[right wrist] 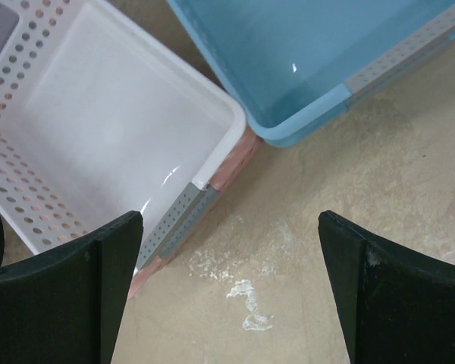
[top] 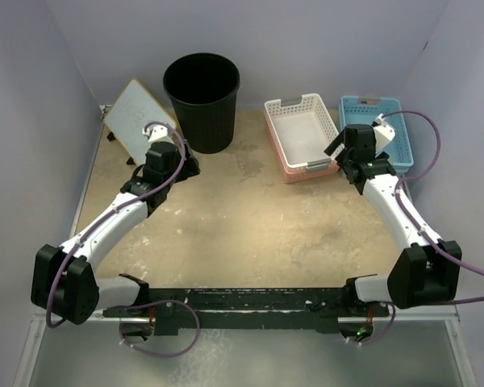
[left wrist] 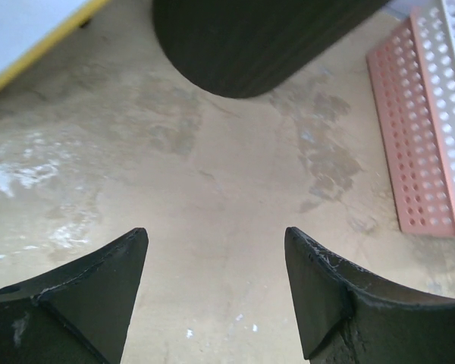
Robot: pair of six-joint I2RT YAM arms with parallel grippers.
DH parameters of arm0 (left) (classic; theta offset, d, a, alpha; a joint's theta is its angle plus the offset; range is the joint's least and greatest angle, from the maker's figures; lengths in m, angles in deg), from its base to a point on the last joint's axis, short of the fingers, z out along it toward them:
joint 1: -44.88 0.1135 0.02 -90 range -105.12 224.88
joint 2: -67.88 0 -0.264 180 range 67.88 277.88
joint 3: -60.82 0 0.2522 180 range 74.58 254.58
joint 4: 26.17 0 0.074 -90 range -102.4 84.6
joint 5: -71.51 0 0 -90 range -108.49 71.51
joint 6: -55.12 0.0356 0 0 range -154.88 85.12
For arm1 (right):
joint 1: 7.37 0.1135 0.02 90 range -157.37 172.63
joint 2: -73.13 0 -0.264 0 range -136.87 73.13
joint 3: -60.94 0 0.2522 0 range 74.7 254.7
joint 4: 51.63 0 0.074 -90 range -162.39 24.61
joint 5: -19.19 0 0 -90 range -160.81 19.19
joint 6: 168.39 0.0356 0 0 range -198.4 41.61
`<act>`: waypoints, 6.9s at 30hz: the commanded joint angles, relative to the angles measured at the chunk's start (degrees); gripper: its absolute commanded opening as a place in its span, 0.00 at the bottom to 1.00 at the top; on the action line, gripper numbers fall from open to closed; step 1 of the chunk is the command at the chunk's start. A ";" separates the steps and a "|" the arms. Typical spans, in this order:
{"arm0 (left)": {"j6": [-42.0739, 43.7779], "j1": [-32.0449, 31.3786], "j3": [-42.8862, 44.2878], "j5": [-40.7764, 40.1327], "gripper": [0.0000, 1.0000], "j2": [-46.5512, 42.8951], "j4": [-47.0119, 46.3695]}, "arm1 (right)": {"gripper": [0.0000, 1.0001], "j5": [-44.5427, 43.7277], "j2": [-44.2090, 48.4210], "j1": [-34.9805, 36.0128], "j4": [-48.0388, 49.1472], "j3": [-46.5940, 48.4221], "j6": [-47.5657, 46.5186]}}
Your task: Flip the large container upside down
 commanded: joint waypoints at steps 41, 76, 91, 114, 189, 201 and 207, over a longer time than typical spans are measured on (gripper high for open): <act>0.19 6.91 62.28 5.10 0.28 35.94 24.00 | 1.00 22.51 -2.61 0.08 7.07 0.45 -9.60; 10.94 0.80 54.72 5.42 0.64 13.52 21.89 | 1.00 23.25 -3.06 0.17 6.93 2.15 -9.32; 24.94 -18.15 64.91 10.43 0.64 30.36 29.65 | 1.00 22.03 -2.95 0.17 5.43 2.33 -9.09; 26.51 -22.18 65.25 8.77 0.29 35.79 36.48 | 1.00 23.10 -5.60 0.17 6.94 3.45 -8.53; 5.70 -0.13 13.63 12.50 0.68 -7.00 24.12 | 0.99 61.44 -10.07 6.78 25.23 -2.82 -6.74; 3.53 -1.95 15.43 9.96 0.49 -7.37 25.41 | 0.98 60.33 -10.64 7.29 25.22 -3.55 -4.47; 3.85 -1.96 15.80 9.94 0.23 -6.50 26.14 | 0.98 59.93 -11.14 7.29 24.50 -3.02 -4.46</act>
